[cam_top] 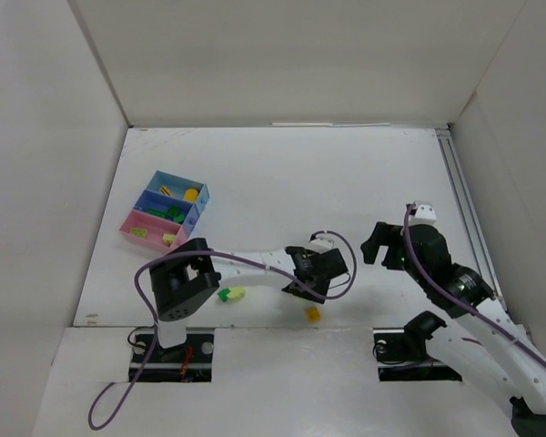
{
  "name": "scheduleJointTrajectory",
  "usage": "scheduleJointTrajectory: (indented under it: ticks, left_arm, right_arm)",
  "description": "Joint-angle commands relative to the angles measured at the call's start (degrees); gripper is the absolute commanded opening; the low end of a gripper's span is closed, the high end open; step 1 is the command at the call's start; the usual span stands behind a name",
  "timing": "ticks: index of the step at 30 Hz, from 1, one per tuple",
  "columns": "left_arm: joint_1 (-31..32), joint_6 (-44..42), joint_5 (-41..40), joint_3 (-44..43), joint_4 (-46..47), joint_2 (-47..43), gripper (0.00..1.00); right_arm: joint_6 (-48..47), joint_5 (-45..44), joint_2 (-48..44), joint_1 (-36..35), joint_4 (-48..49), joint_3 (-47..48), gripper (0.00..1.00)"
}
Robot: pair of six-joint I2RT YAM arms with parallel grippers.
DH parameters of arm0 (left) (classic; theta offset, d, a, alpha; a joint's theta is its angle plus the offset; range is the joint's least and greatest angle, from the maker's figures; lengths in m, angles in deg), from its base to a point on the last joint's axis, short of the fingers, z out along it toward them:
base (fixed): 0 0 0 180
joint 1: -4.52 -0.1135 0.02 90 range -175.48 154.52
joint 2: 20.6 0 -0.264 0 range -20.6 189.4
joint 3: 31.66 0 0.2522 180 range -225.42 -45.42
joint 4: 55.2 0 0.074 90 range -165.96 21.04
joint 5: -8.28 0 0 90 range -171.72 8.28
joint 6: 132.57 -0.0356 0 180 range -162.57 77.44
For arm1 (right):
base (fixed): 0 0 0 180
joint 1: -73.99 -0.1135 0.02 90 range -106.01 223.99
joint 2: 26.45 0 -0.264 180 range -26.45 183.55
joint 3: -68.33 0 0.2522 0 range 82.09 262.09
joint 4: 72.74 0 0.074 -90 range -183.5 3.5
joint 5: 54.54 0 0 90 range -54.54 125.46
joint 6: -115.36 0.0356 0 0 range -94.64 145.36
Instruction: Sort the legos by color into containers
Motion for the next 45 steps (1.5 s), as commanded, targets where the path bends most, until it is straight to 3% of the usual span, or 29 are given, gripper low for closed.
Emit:
scheduleJointTrajectory:
  ticks: [1, 4, 5, 6, 10, 16, 20, 21, 24, 25, 31, 35, 45]
  left_arm:
    - [1.3, 3.2, -1.5, 0.6, -2.9, 0.0, 0.55]
    - [1.3, 5.0, -4.3, -0.6, -5.2, 0.7, 0.45]
    - [1.3, 5.7, -5.2, -0.6, -5.7, 0.7, 0.35]
    - [1.3, 5.7, -6.7, -1.4, -6.4, 0.7, 0.31]
    - [1.3, 7.5, -10.5, -3.2, -8.3, 0.7, 0.31]
    - [-4.6, 11.0, -16.4, -5.8, -14.6, -2.0, 0.25]
    - [-17.2, 12.9, -19.0, -2.3, -15.2, -12.5, 0.27]
    - [-24.0, 13.4, -19.1, -1.3, -15.2, -14.7, 0.27]
    - [-35.1, 13.4, -18.4, 1.7, -13.3, -22.6, 0.3]
    - [-42.3, 12.5, -17.8, 2.2, -12.3, -24.2, 0.31]
    - [-64.3, 9.8, -14.9, 5.7, -8.4, -29.8, 0.36]
    - [-71.9, 9.0, -13.1, 6.2, -8.4, -27.4, 0.35]
    - [-72.4, 8.2, -14.8, 3.8, -8.9, -24.2, 0.35]
  right_arm:
    - [-0.1, 0.3, 0.0, 0.2, 0.8, 0.3, 1.0]
    - [-0.1, 0.3, -0.5, 0.2, 0.8, -0.3, 1.0]
    - [-0.1, 0.3, -1.1, 0.2, 1.3, -0.3, 1.0]
    - [-0.1, 0.3, -1.1, 0.2, 1.3, -0.3, 1.0]
    - [-0.1, 0.3, -1.7, 0.2, 1.3, -0.3, 1.0]
    - [-1.4, 1.4, -1.7, 0.2, 2.7, -0.9, 1.0]
    - [-1.4, 0.9, -1.7, 0.2, 3.4, -0.9, 1.0]
    - [-1.4, 0.3, -1.7, 0.2, 4.0, -0.9, 1.0]
    - [-1.4, -0.3, -1.7, 0.2, 5.2, -1.4, 1.0]
    - [-1.4, -0.3, -1.7, 0.2, 5.2, -1.4, 1.0]
    - [-2.0, -0.3, 1.8, 0.2, 6.4, -0.2, 1.0]
    - [-3.1, -0.9, 3.3, 0.2, 7.5, 0.4, 1.0]
    - [-4.1, -1.9, 5.4, 0.2, 8.0, 1.6, 1.0]
